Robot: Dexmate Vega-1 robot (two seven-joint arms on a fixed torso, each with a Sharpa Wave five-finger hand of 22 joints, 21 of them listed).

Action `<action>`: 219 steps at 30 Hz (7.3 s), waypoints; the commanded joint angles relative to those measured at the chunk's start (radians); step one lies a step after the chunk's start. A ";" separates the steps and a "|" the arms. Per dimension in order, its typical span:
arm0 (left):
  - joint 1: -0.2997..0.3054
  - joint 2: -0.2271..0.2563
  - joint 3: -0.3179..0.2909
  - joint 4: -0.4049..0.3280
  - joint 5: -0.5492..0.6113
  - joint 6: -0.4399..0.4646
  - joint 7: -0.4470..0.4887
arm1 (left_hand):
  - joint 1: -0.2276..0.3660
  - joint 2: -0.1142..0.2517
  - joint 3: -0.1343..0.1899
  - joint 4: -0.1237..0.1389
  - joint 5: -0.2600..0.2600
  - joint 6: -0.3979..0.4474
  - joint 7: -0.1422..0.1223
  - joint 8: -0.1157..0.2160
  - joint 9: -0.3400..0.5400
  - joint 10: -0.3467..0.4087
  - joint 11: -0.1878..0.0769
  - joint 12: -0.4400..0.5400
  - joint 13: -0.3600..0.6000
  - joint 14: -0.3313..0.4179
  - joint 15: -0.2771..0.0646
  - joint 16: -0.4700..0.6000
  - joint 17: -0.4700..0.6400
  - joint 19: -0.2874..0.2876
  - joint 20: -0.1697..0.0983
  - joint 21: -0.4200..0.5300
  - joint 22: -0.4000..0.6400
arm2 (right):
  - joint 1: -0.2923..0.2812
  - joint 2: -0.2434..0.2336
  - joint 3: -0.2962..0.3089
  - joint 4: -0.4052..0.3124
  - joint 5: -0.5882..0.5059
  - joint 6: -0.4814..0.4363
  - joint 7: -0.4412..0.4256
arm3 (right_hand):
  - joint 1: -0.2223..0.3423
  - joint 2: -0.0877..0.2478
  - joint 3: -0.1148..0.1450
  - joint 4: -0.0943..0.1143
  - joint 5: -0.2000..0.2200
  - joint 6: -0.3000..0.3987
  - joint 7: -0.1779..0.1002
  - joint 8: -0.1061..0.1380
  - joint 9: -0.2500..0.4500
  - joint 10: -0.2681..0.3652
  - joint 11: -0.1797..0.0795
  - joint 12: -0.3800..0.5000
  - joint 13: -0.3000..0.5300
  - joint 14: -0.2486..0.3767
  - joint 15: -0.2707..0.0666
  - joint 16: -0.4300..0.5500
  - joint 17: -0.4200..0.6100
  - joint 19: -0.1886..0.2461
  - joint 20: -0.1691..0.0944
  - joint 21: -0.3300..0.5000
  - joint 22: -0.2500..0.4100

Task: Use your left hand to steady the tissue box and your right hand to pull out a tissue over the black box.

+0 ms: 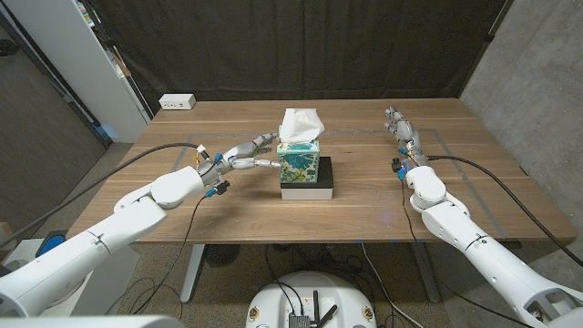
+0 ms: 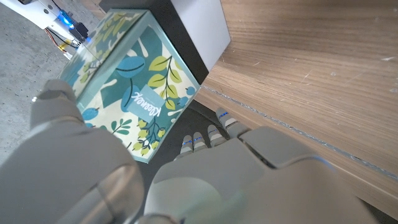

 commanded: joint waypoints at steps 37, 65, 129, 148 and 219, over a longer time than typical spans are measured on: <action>-0.063 -0.143 0.067 0.126 -0.116 -0.099 -0.023 | 0.362 0.203 0.099 -0.007 -0.213 0.201 -0.014 0.209 0.087 0.311 0.021 0.063 0.046 0.202 0.013 0.008 0.006 0.138 0.093 0.014 0.014 | -0.025 -0.011 0.036 0.010 0.016 0.035 0.014 | 0.004 0.019 0.000 -0.010 -0.002 0.010 0.002 -0.001 0.002 0.010 -0.002 -0.005 0.004 0.015 -0.010 -0.005 0.001 0.003 0.000 -0.001 0.005; -0.027 -0.112 0.027 0.061 -0.180 -0.104 -0.035 | 0.365 0.221 0.111 0.004 -0.259 0.189 -0.017 0.239 0.110 0.311 0.005 0.056 0.060 0.186 0.004 -0.004 0.006 0.123 0.087 0.008 0.016 | -0.036 -0.016 0.040 0.001 0.011 0.030 -0.002 | 0.004 0.020 0.001 -0.013 -0.002 0.010 0.001 -0.002 0.002 0.010 -0.005 -0.005 0.004 0.014 -0.010 -0.008 0.001 0.003 -0.002 -0.001 0.005; 0.003 -0.017 -0.040 -0.077 -0.221 0.018 -0.032 | 0.348 0.235 0.119 0.007 -0.292 0.146 -0.018 0.270 0.135 0.284 0.011 0.036 0.077 0.119 0.001 -0.015 0.004 0.094 0.076 0.003 0.016 | -0.149 -0.033 0.081 -0.068 0.061 0.040 -0.021 | 0.013 0.026 0.010 -0.026 -0.001 0.002 0.006 -0.004 0.002 0.002 -0.002 -0.009 0.004 0.006 -0.008 -0.017 0.000 0.002 -0.009 -0.002 0.005; 0.010 -0.016 -0.042 -0.083 -0.220 0.018 -0.026 | 0.345 0.236 0.121 0.006 -0.294 0.138 -0.017 0.278 0.140 0.281 0.019 0.033 0.080 0.109 0.003 -0.015 0.003 0.092 0.073 0.004 0.016 | -0.230 -0.038 0.113 -0.134 0.052 0.056 -0.052 | 0.016 0.027 0.013 -0.030 0.000 0.000 0.005 -0.005 0.002 0.001 -0.001 -0.009 0.004 0.006 -0.006 -0.019 0.000 0.002 -0.009 -0.002 0.005; 0.000 -0.039 -0.028 -0.044 -0.218 -0.011 -0.037 | 0.336 0.238 0.128 0.004 -0.297 0.121 -0.019 0.308 0.152 0.276 0.017 0.027 0.088 0.091 0.003 -0.012 0.003 0.091 0.069 0.007 0.016 | -0.467 0.011 0.217 -0.370 0.011 0.020 -0.159 | 0.027 0.038 0.028 -0.036 0.003 -0.001 0.008 -0.004 0.003 0.001 0.004 -0.008 0.004 0.008 -0.001 -0.021 0.002 0.012 -0.008 0.002 0.005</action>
